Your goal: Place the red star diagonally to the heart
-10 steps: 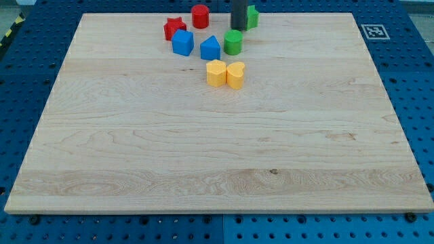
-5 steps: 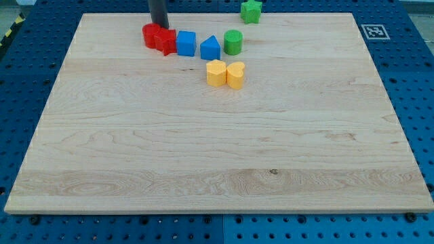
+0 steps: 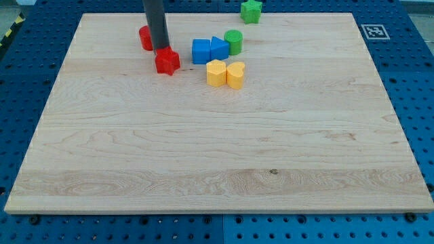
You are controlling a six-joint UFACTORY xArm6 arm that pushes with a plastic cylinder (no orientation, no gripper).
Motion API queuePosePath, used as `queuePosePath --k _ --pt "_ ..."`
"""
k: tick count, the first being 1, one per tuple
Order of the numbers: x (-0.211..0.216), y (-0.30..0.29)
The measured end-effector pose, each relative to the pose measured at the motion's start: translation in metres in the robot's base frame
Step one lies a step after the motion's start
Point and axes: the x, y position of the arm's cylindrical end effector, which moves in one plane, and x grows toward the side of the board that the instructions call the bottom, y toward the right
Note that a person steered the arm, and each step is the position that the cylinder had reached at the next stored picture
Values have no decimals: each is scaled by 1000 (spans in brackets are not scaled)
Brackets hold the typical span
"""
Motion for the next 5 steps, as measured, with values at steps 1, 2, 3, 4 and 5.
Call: queuePosePath --k 1,2,3,4,5 --pt "57 0" --pt "55 -7" --pt "65 6" --pt "114 105" --pt "142 171"
